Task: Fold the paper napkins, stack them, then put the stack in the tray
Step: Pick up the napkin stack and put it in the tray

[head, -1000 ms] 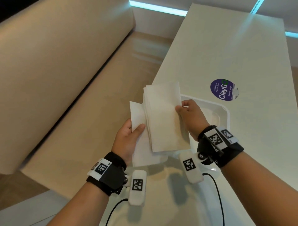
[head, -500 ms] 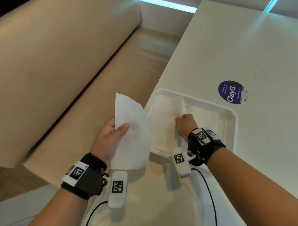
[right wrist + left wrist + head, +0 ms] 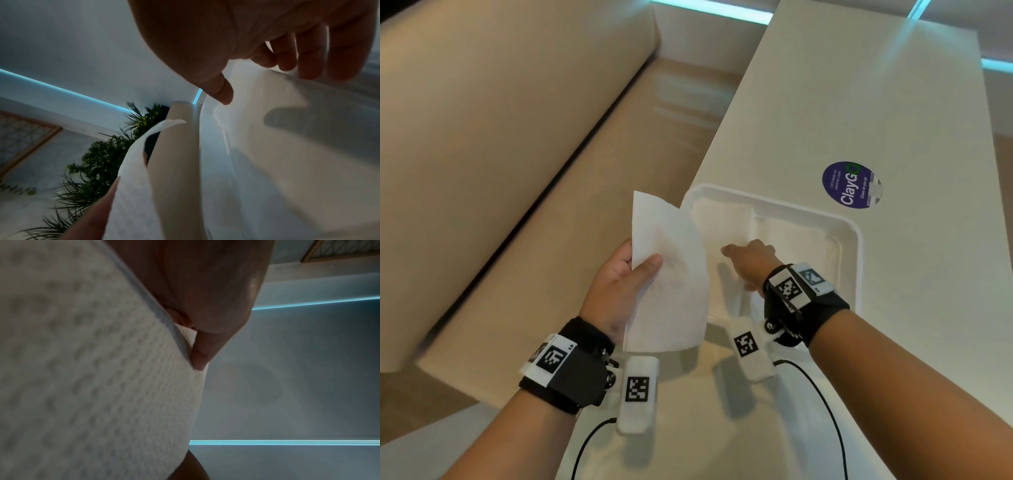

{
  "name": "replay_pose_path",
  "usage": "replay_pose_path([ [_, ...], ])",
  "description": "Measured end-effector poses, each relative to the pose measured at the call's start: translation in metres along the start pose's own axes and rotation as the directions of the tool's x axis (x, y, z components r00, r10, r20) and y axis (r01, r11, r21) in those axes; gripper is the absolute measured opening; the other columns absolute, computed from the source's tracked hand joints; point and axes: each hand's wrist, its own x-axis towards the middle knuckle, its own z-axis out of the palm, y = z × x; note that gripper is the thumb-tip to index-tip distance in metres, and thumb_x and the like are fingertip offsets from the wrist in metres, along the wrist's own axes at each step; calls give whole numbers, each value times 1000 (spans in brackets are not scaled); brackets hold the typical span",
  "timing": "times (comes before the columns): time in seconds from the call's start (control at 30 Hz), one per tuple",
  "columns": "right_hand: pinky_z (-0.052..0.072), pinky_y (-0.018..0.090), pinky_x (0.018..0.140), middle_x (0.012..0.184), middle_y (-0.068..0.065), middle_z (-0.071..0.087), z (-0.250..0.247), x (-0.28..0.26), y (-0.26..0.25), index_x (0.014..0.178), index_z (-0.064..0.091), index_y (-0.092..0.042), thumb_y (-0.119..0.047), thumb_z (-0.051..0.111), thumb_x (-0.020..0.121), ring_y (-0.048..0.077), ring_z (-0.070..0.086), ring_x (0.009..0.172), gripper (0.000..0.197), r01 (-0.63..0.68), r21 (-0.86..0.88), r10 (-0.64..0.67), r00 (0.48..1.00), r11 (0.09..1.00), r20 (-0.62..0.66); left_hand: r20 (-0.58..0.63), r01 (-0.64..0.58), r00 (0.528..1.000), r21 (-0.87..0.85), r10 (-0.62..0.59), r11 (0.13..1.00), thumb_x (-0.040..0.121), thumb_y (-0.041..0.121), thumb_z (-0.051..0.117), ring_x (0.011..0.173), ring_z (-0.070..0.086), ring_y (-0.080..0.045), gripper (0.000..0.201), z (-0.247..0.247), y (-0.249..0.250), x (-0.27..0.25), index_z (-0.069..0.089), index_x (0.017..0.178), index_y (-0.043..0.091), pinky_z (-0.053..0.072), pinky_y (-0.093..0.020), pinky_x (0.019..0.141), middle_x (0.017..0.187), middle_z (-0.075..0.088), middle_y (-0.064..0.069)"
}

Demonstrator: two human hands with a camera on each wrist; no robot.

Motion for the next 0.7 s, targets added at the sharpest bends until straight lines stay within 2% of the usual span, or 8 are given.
replay_pose_path([
  [0.07, 47, 47, 98, 134, 20, 47, -2, -1, 5, 129, 47, 0, -30, 52, 92, 36, 50, 121, 48, 2, 17, -3, 999, 1000, 53, 4, 8, 1000, -1, -8, 1000, 86, 18, 64, 106, 64, -30, 28, 3, -1, 0, 63, 114, 20, 49, -50, 94, 116, 69, -9],
  [0.23, 53, 46, 90, 130, 20, 52, -1, -4, 15, 126, 51, -1, -26, 52, 92, 36, 56, 115, 42, -8, 37, 4, 996, 999, 91, 9, 12, 1000, 19, -12, 1000, 83, 18, 64, 101, 66, -25, 32, 15, -1, -3, 62, 115, 17, 51, -45, 90, 112, 71, -7],
  [0.37, 53, 43, 91, 127, 21, 57, -9, -14, 19, 127, 51, 1, -27, 51, 94, 36, 60, 111, 43, 15, 55, -22, 991, 998, 132, 17, 14, 1000, 42, -14, 999, 86, 15, 59, 100, 67, -22, 30, 28, 6, -4, 61, 115, 18, 52, -41, 86, 111, 71, -5],
  [0.47, 48, 45, 97, 132, 12, 53, -34, -24, 34, 137, 43, -8, -32, 49, 95, 29, 57, 113, 48, 137, 55, -136, 991, 989, -14, 65, 7, 998, 55, -11, 998, 93, 10, 55, 101, 66, -21, 23, 49, 16, 2, 62, 113, 19, 51, -40, 90, 110, 71, -3],
  [0.57, 47, 35, 93, 121, 3, 59, -70, -43, 68, 128, 51, -15, -29, 53, 94, 21, 59, 105, 37, 251, 41, -235, 944, 967, -230, 180, -5, 984, 32, -1, 999, 95, 6, 52, 105, 65, -21, 24, 83, 19, 15, 60, 116, 16, 52, -38, 94, 115, 70, -4],
  [0.63, 44, 30, 88, 118, 1, 59, -87, -58, 96, 124, 55, -16, -25, 59, 91, 18, 58, 102, 34, 270, 12, -249, 902, 963, -353, 256, 43, 965, 48, -53, 998, 97, 7, 52, 109, 65, -22, 26, 109, 11, 27, 58, 120, 16, 52, -36, 94, 120, 68, -6],
  [0.7, 42, 27, 87, 124, 2, 54, -94, -69, 121, 128, 53, -17, -20, 63, 89, 16, 55, 101, 40, 253, -13, -236, 880, 967, -413, 239, 99, 961, 166, -138, 981, 96, 10, 53, 109, 65, -24, 24, 133, -7, 39, 58, 120, 16, 53, -35, 92, 119, 68, -6],
])
